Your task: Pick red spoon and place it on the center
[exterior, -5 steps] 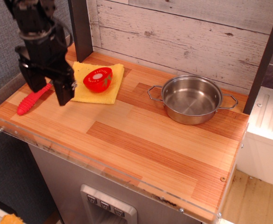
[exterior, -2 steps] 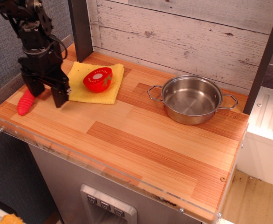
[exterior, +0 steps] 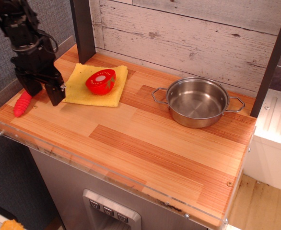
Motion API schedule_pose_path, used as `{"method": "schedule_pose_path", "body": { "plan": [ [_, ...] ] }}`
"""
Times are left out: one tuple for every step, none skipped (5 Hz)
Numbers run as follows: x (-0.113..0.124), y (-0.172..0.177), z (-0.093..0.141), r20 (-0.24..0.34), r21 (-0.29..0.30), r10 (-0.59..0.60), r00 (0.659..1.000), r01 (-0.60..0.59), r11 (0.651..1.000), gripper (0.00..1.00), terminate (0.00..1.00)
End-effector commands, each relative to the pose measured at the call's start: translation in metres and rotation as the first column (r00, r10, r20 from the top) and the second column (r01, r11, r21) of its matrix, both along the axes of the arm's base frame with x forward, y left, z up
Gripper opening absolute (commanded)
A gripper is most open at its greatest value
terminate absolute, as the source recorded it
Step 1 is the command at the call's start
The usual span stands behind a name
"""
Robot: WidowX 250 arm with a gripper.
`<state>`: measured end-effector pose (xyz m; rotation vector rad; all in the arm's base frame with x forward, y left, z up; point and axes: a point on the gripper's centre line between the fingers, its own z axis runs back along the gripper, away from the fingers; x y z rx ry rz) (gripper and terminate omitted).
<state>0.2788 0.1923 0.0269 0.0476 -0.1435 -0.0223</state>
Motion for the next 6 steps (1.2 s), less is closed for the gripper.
{"method": "schedule_pose_path", "body": {
  "plan": [
    [-0.007,0.010,0.051,0.132,0.024,0.011,0.991,-0.014,1.000,1.00,0.00],
    [-0.009,0.019,0.043,0.105,0.041,0.032,0.994,-0.036,0.999,1.00,0.00],
    [-0.010,0.026,0.033,0.069,0.054,0.050,0.996,-0.054,0.997,1.00,0.00],
    [-0.013,0.033,0.023,0.042,0.064,0.073,0.996,-0.076,0.995,1.00,0.00],
    [-0.014,0.036,0.009,0.013,0.072,0.085,0.996,-0.086,0.994,1.00,0.00],
    [-0.014,0.034,0.000,-0.008,0.069,0.090,0.996,-0.089,0.994,1.00,0.00]
  ]
}}
